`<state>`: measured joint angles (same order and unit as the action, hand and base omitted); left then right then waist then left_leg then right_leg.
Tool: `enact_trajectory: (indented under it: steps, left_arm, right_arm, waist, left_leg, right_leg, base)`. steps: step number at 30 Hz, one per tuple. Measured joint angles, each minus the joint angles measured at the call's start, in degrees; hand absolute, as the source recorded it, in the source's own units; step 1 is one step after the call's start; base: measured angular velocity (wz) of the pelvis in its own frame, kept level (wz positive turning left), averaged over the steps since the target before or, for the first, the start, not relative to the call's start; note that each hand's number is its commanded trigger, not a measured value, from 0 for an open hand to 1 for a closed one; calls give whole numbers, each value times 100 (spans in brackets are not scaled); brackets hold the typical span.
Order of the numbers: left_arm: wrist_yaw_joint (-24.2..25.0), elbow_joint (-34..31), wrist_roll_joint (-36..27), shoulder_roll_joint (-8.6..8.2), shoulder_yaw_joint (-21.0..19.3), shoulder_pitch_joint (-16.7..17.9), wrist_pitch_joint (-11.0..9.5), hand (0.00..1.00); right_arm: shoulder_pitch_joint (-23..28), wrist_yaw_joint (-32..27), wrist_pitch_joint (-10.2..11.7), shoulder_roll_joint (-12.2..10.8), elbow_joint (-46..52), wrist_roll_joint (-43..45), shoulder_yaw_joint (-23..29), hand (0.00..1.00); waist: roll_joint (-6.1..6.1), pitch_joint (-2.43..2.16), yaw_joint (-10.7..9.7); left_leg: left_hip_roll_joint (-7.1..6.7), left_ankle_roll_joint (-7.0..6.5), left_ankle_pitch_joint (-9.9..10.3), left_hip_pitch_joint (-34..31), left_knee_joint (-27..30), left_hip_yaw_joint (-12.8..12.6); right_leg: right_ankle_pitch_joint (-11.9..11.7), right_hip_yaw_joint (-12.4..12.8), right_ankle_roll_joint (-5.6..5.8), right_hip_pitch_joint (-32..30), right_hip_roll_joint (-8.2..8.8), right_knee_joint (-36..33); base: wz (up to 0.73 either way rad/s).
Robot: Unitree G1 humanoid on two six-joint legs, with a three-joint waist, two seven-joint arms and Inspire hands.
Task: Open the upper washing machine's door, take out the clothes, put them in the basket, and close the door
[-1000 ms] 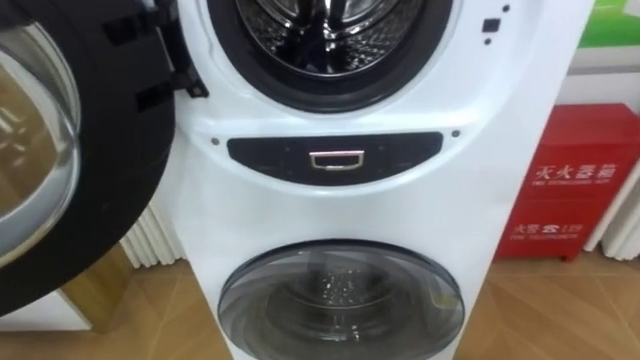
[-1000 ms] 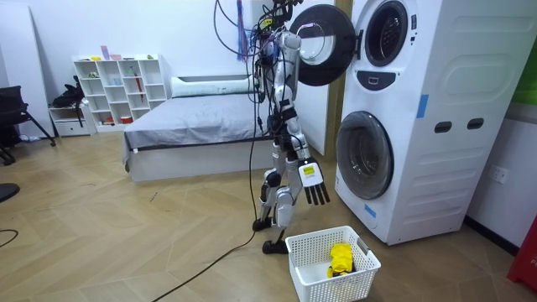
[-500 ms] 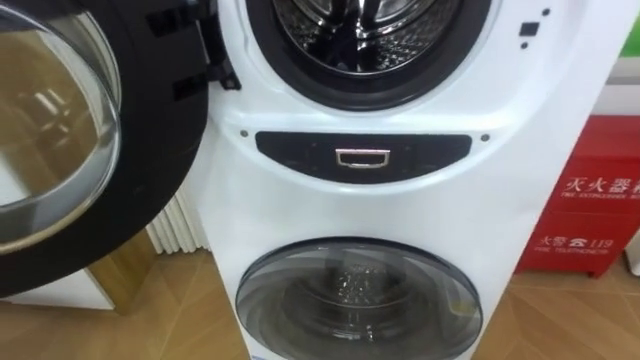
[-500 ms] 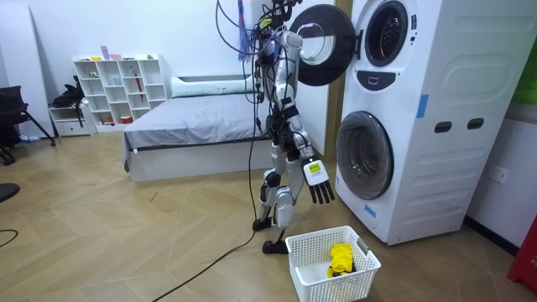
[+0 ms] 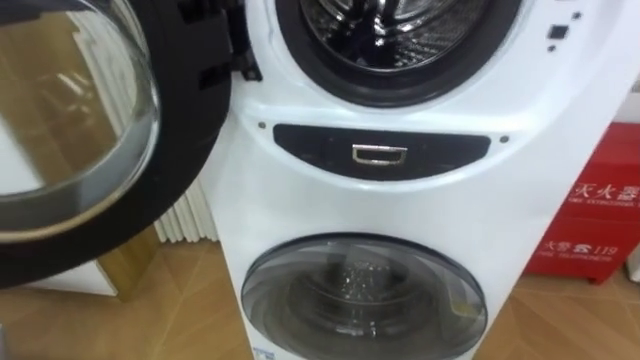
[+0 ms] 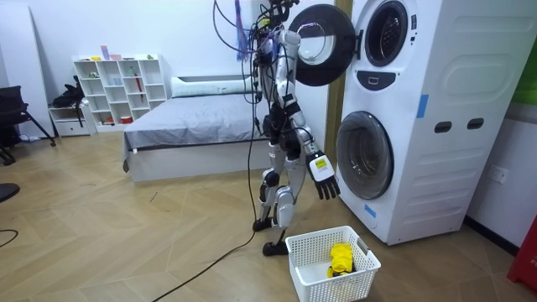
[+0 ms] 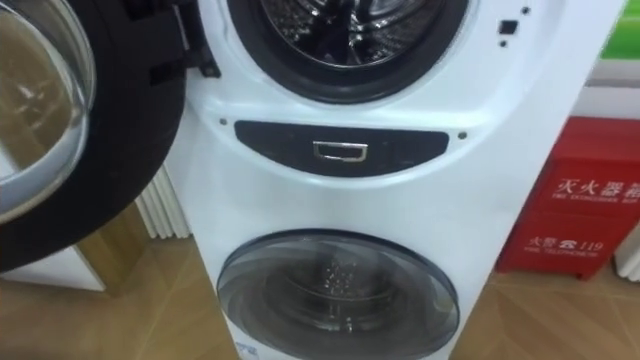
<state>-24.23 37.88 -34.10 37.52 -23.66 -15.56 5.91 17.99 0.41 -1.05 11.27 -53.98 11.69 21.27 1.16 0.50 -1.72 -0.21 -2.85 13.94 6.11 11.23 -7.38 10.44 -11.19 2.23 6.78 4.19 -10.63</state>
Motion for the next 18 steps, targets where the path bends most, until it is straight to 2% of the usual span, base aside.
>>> enact_trajectory:
  steps: [1,3,5,6,7,8,9,11,12,15,18]
  left_arm:
    - [0,-2,8,-157,67,0,0,0]
    - [0,-4,89,-300,309,0,10,0]
    - [12,-6,123,-323,669,3,30,0]
    - [22,-22,122,-391,959,2,36,0]
    - [55,-105,171,-501,1204,3,41,0]
    - [97,-165,295,-591,1304,3,44,0]
    - [205,-233,509,-758,1477,3,51,0]
    - [451,-397,853,-935,1706,4,170,0]
    - [592,-613,1053,-1025,1865,5,329,0]
    - [979,-1175,1539,-1194,2424,51,553,0]
    - [1535,-1922,2239,-1247,2864,317,696,0]
  right_arm:
    - [-1,20,25,0,-74,22,-2,0]
    - [-82,47,27,-1,-150,49,-63,0]
    - [-114,93,33,-4,-264,184,-98,0]
    - [-157,108,33,-4,-314,244,-110,0]
    - [-145,113,33,-4,-331,281,-137,0]
    - [-128,123,30,-7,-340,308,-143,0]
    - [-182,188,25,-18,-329,380,-172,0]
    - [-237,326,19,-32,-234,492,-212,0]
    - [-241,351,27,-47,-24,484,-262,0]
    - [-300,346,28,-46,127,453,-435,0]
    - [-443,363,82,-158,87,518,-439,0]
  waist:
    - [-10,-2,-35]
    - [-26,-9,-102]
    - [-67,-7,-207]
    - [-93,-17,-333]
    - [-108,-11,-397]
    - [-115,-7,-405]
    - [-128,-6,-406]
    - [-150,-7,-401]
    - [-175,-9,-400]
    - [-229,17,-403]
    - [-220,22,-426]
  left_leg:
    - [1,-2,0,-50,27,0]
    - [0,-25,-14,-184,55,0]
    - [0,-40,-24,-280,124,-3]
    - [1,-43,-25,-342,185,-60]
    - [2,-58,-34,-361,192,-218]
    - [-2,-61,-35,-364,189,-249]
    - [-14,-77,-44,-365,178,-296]
    - [-28,-105,-59,-384,158,-350]
    - [-43,-112,-63,-462,171,-349]
    - [-49,-134,-76,-567,193,-358]
    - [-56,-134,-76,-704,230,-371]
  right_leg:
    - [-16,0,6,-31,3,-5]
    - [-62,14,1,-150,5,-3]
    - [-98,51,-1,-200,8,6]
    - [-106,84,2,-196,26,-5]
    - [-109,215,4,-204,45,-12]
    - [-109,293,5,-212,52,-8]
    - [-111,369,9,-235,71,-22]
    - [-133,474,41,-295,86,-28]
    - [-169,485,58,-342,96,4]
    - [-236,490,75,-414,108,30]
    - [-255,464,78,-490,128,51]
  base:
    - [4]
    - [2]
    - [14]
    - [36]
    - [36]
    - [17]
    - [-4]
    - [-14]
    - [-9]
    - [0]
    - [0]
